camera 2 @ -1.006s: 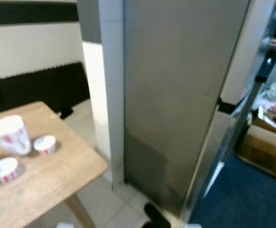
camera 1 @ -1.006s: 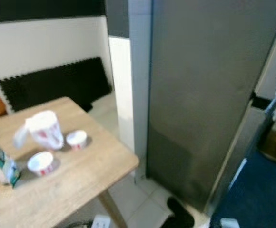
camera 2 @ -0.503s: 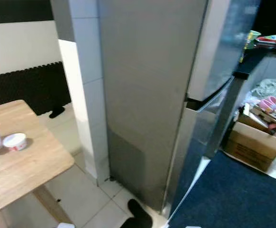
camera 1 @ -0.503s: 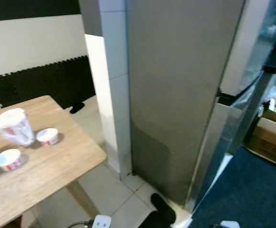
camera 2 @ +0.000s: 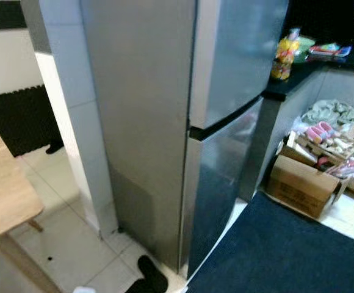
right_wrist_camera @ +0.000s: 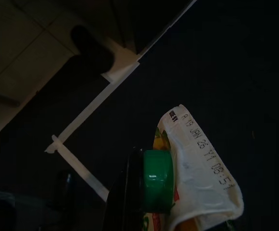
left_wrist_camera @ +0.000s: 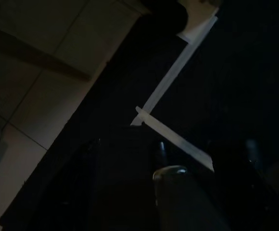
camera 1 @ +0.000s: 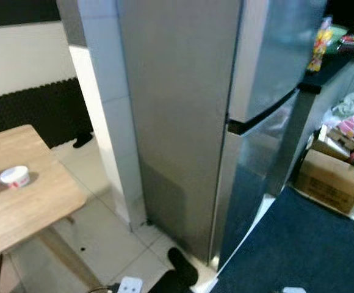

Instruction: Restocking fridge

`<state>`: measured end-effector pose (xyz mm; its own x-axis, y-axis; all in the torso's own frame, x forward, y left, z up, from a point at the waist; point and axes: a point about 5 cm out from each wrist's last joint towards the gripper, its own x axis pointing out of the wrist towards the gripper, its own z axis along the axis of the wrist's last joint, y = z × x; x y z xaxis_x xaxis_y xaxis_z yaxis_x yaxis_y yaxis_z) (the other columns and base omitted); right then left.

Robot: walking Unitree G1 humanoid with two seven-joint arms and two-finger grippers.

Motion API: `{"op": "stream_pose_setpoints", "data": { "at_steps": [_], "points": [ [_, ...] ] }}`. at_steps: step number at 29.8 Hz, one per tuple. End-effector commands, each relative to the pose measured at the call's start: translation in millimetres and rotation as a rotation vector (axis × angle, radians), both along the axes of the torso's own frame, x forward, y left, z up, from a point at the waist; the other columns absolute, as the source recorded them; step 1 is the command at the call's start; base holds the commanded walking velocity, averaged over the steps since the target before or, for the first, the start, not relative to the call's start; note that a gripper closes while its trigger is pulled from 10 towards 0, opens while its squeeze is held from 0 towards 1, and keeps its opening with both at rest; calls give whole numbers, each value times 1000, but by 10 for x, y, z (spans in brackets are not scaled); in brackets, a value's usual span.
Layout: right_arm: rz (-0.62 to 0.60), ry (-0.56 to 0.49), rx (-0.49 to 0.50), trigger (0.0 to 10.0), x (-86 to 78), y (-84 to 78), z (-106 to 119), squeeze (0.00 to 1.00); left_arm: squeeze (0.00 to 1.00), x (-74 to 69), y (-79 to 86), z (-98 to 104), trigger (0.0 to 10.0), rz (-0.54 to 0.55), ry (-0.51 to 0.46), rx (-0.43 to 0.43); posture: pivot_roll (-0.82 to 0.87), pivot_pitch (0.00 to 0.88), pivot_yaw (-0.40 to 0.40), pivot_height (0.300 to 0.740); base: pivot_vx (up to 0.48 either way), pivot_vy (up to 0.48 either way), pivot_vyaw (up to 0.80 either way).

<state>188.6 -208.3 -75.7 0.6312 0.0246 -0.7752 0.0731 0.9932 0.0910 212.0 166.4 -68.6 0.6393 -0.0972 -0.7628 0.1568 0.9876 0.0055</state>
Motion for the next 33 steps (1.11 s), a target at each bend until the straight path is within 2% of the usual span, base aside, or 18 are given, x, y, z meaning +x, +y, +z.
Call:
{"op": "stream_pose_setpoints", "data": {
  "at_steps": [1,16,19,33],
  "points": [
    [-4,3,-5,10000,-21,-28,-4,0,0,-59,-12,-38,10000,1,26,-3,-27,64,45,740,0,-412,0],
    [4,5,-5,10000,-17,-14,-6,0,0,-56,-16,-36,10000,-4,26,-2,-36,62,50,740,0,-407,0],
    [2,6,-7,10000,-27,-28,-7,0,0,-64,-3,-43,10000,20,31,-5,-40,57,52,740,0,0,0],
    [11,6,-7,10000,-27,-15,-9,0,0,-64,14,-42,10000,3,33,3,-38,48,53,740,0,0,0]
  ]
}}
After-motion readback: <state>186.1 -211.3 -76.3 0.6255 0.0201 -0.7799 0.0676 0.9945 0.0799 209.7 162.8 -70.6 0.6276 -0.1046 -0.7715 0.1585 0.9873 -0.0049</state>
